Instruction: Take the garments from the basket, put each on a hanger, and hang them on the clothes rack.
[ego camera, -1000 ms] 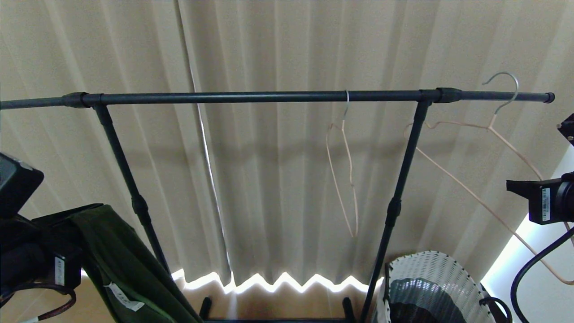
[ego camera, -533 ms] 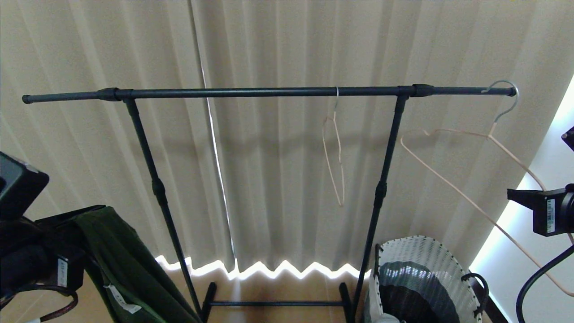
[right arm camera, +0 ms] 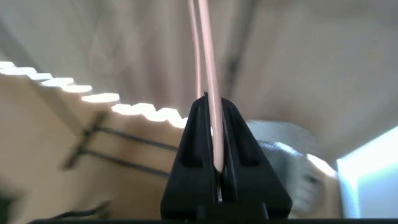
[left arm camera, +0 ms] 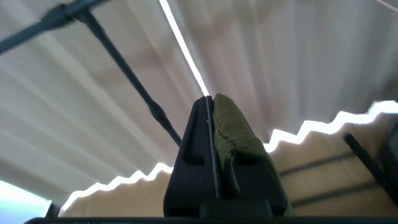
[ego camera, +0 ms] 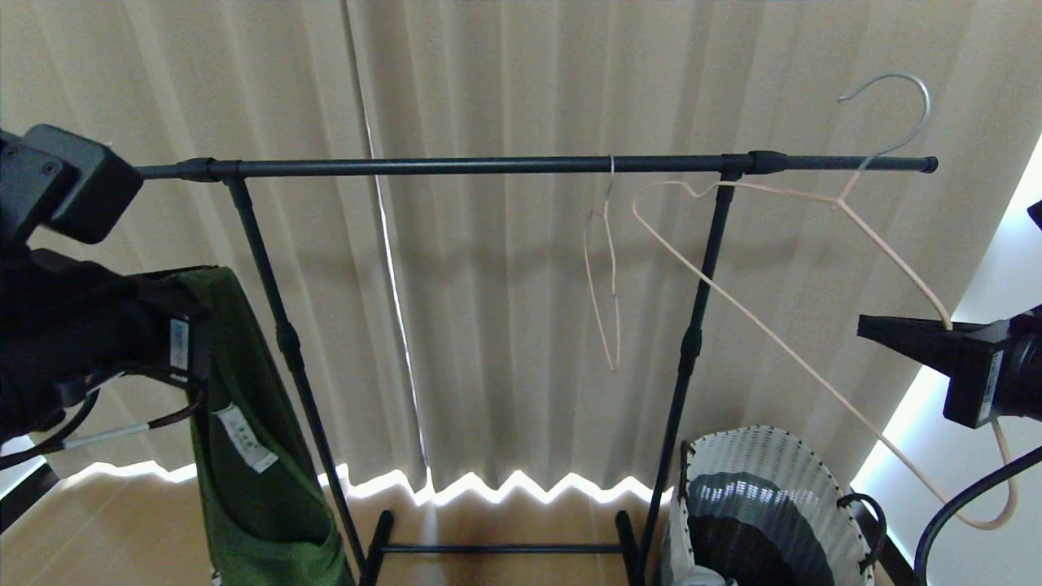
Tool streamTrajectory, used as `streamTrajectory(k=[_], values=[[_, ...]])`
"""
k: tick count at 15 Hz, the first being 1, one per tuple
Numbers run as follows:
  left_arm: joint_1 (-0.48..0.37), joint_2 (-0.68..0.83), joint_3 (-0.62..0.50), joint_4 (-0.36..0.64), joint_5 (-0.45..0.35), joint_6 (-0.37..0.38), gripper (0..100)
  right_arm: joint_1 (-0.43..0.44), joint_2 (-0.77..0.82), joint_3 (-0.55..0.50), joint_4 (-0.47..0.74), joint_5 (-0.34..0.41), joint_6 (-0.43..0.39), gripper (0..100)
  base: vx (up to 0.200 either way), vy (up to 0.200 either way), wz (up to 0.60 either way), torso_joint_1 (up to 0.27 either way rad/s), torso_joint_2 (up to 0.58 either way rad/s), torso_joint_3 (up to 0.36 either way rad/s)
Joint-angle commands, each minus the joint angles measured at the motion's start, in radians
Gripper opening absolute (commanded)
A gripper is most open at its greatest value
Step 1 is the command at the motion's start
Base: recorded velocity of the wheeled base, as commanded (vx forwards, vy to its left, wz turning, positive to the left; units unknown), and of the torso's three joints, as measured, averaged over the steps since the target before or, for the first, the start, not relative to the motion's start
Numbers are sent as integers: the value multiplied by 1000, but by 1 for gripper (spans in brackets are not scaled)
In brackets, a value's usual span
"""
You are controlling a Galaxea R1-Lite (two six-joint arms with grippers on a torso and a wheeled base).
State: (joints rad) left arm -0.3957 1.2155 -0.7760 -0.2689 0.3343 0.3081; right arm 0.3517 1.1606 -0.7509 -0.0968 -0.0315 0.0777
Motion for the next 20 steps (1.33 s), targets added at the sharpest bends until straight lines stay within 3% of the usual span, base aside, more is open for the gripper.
streamTrajectory(k=[1, 3, 5, 10, 20], values=[[-8, 141, -100, -1, 45, -55, 0, 116, 1, 2, -20, 13, 53, 0, 0, 0, 0, 0, 0, 0], [-35, 242, -180, -1, 117, -147, 0, 210, 7, 19, -44, 27, 93, 0, 0, 0, 0, 0, 0, 0], [-55, 326, -247, -3, 141, -192, 0, 280, 10, 31, -49, 38, 91, 0, 0, 0, 0, 0, 0, 0], [-64, 404, -332, -3, 143, -205, 0, 455, 42, 53, -50, 61, 117, 0, 0, 0, 0, 0, 0, 0], [-100, 441, -345, -6, 141, -231, 0, 533, 142, 41, -109, 61, 116, 0, 0, 0, 0, 0, 0, 0]])
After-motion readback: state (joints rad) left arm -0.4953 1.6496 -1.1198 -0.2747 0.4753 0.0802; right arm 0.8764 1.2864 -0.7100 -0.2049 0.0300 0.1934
